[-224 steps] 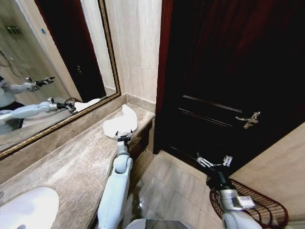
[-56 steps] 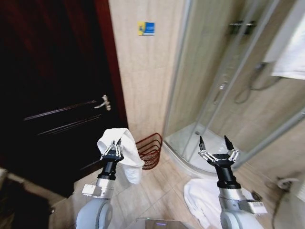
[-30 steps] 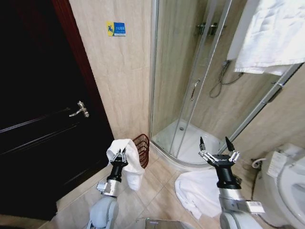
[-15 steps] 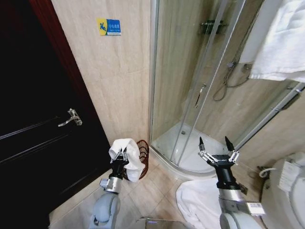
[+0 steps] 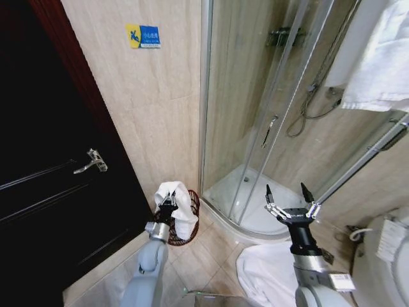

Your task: Discard the used towel into the hamper.

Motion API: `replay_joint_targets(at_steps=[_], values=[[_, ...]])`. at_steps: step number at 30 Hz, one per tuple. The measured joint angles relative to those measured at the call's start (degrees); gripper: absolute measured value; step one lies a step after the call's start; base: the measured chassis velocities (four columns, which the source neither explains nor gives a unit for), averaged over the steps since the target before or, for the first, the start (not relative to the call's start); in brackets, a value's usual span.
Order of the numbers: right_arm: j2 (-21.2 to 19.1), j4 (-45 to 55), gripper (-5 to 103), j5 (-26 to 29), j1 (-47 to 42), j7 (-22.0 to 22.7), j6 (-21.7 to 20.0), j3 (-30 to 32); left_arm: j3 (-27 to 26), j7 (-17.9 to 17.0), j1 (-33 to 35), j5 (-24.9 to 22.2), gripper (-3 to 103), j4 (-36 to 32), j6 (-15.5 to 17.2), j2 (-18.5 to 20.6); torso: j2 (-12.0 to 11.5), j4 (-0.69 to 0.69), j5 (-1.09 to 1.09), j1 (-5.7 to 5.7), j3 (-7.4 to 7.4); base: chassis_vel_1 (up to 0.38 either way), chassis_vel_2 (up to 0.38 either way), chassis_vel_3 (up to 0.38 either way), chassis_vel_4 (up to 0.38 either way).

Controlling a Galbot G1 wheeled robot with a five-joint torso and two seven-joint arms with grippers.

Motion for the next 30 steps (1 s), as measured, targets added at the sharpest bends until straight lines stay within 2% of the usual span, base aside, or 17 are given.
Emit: replay_joint_targets(at_steps=[4,5,13,17,18,20,21,24,30], values=[[0.0,-0.15,100,-0.75,-0.38,-0.63,1.94,-0.12,0.67,-0.29,-5.05,-0.6,2,5.85,0.45,2.03,0.0,0.0,0.0,0.02,0.0,0.0,0.0,0.0,0.0],[0.0,0.15,100,-0.79,-0.49,-0.85,2.43,-0.13,1.04,-0.56,-8.37,-0.6,2,9.23,0.46,3.03,-0.01,-0.01,-0.01,0.02,0.01,0.0,0.0,0.0,0.0],[0.0,0.77,100,-0.61,-0.89,-1.1,3.71,0.1,2.33,-0.94,-16.99,-0.44,2,18.65,-0.45,6.52,-0.01,0.0,0.0,0.02,0.01,0.0,0.0,0.0,0.0],[0.0,1.09,100,-0.26,-1.02,-1.14,4.07,0.25,3.99,-2.86,-23.62,0.2,2,28.64,-1.89,9.11,-0.01,0.0,0.0,0.02,0.01,0.0,0.0,0.0,0.0],[0.0,1.09,100,-0.26,-1.02,-1.14,4.07,0.25,3.99,-2.86,-23.62,0.2,2,28.64,-1.89,9.11,-0.01,0.0,0.0,0.02,0.01,0.0,0.0,0.0,0.0],[0.0,1.1,100,-0.37,-1.11,-1.24,4.47,0.13,4.63,-3.54,-25.99,2.13,2,34.53,-3.74,9.3,-0.01,0.0,-0.01,0.02,0.01,0.0,0.0,0.0,0.0],[0.0,1.1,100,-0.37,-1.11,-1.24,4.47,0.13,4.63,-3.54,-25.99,2.13,2,34.53,-3.74,9.3,-0.01,0.0,-0.01,0.02,0.01,0.0,0.0,0.0,0.0],[0.0,1.12,100,-0.38,-1.32,-1.28,4.97,0.17,5.31,-3.45,-29.58,5.12,2,43.88,-6.94,8.41,-0.01,-0.01,-0.01,0.02,0.01,0.0,0.0,0.0,0.0],[0.0,0.65,100,-0.27,-0.34,-2.0,3.52,-0.78,4.26,-2.88,-30.36,8.7,2,50.82,-9.78,7.63,-0.01,0.01,0.0,0.02,0.0,0.0,0.0,0.0,0.0]])
